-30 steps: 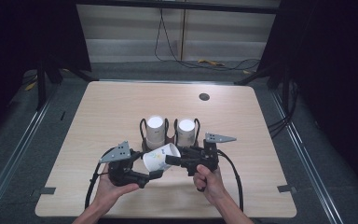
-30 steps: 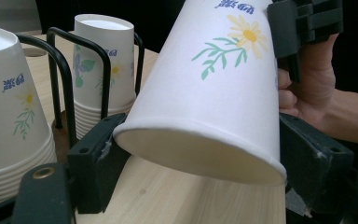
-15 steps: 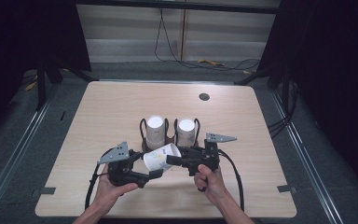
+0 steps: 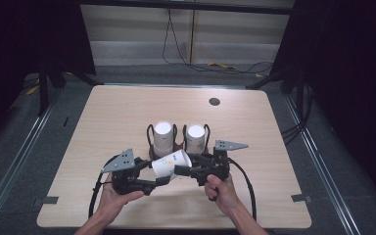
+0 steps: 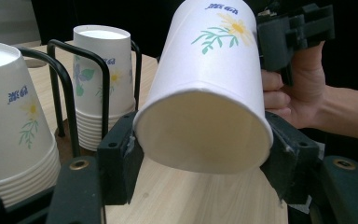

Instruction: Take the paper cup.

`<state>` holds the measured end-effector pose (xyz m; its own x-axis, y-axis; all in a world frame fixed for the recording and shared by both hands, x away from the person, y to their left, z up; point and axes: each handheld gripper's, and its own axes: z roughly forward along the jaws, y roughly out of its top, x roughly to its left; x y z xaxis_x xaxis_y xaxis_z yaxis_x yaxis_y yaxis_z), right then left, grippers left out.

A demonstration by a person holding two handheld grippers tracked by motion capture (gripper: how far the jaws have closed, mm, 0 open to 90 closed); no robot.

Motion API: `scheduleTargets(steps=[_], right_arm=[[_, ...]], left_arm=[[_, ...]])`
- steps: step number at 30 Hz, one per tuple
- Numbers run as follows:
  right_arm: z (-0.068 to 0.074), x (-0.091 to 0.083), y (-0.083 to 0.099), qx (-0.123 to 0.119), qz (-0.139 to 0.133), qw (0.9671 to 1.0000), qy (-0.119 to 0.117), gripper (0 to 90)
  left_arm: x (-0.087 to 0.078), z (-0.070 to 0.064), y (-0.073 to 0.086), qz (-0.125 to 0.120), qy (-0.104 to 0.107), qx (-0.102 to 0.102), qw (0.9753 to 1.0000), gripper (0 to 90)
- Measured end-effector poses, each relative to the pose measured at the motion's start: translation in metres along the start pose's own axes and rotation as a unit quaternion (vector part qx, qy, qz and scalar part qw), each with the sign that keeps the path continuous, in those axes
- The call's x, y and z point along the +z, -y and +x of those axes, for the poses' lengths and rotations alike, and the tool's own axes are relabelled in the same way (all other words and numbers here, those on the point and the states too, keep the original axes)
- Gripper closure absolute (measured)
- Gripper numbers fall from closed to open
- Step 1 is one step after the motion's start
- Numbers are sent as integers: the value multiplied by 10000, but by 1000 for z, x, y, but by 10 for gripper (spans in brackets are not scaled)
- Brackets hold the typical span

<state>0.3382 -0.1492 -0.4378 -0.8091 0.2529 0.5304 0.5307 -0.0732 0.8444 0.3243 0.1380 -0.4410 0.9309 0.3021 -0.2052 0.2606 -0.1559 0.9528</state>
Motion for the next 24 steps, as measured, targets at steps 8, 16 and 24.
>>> scheduleTargets(steps=[8, 16, 24], right_arm=[[2, 0, -2, -84, 100, 9997, 197, 141], [4, -7, -4, -389, 541, 9969, 425, 141], [7, -10, -2, -633, 927, 9922, 546, 142]], left_arm=[[-5, 0, 2, 248, -24, -11, 9997, 360], [-5, -1, 4, 828, -144, 257, 9961, 361], [-1, -1, 8, 1245, -137, 293, 9917, 355]])
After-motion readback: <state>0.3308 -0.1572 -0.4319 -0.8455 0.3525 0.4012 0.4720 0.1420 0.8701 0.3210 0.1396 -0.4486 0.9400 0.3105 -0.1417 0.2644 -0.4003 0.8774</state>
